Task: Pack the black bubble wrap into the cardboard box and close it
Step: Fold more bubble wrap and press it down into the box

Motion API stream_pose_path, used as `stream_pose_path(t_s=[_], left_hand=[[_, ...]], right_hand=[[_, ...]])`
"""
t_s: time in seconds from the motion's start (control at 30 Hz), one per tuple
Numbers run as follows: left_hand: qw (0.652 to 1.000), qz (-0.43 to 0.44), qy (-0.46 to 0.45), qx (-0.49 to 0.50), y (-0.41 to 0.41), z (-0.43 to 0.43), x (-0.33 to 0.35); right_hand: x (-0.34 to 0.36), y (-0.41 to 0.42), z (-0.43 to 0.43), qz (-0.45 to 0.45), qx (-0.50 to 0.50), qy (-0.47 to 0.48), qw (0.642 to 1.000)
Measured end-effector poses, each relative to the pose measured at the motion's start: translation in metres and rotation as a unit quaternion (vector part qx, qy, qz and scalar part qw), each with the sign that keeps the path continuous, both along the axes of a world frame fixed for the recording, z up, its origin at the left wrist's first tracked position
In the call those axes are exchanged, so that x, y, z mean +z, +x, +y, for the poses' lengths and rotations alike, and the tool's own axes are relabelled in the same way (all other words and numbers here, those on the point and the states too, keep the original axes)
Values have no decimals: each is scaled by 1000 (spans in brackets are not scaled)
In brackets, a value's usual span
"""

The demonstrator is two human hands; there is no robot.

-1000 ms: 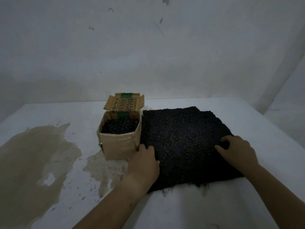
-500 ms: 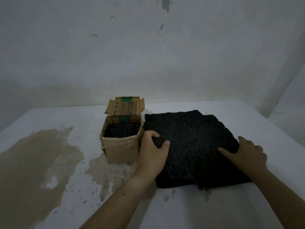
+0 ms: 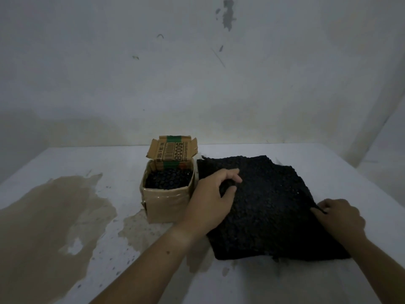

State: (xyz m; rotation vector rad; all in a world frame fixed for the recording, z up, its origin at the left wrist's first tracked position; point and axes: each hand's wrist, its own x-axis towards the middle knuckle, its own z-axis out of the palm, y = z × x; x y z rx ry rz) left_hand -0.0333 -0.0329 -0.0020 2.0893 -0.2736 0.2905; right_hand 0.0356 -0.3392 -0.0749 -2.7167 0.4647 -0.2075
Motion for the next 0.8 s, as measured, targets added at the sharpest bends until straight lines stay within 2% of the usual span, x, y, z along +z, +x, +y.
stream_pose_path(t_s=[0.13,0.27,0.37,0.5,0.63,0.8], left_hand=[[993,-109,52,-8,-6,9,26],[984,-161,67,-23,-17,32,60],[975,-206,79,12,-22,64,84],[966,-224,88,90,-33,124,101],[963,-191,91,169,-45,188,84],[974,-50,111,190,-49,231,27]], right_hand=[[14,-9,-1,-122,-1,122,985],[16,-14,-6,-144,7,241,960],[59,-27,36,-161,48,276,946],[92,-33,94,-146,144,308,929],[96,-24,145,-116,221,298,921],[80,-16,175,-68,250,240,935]])
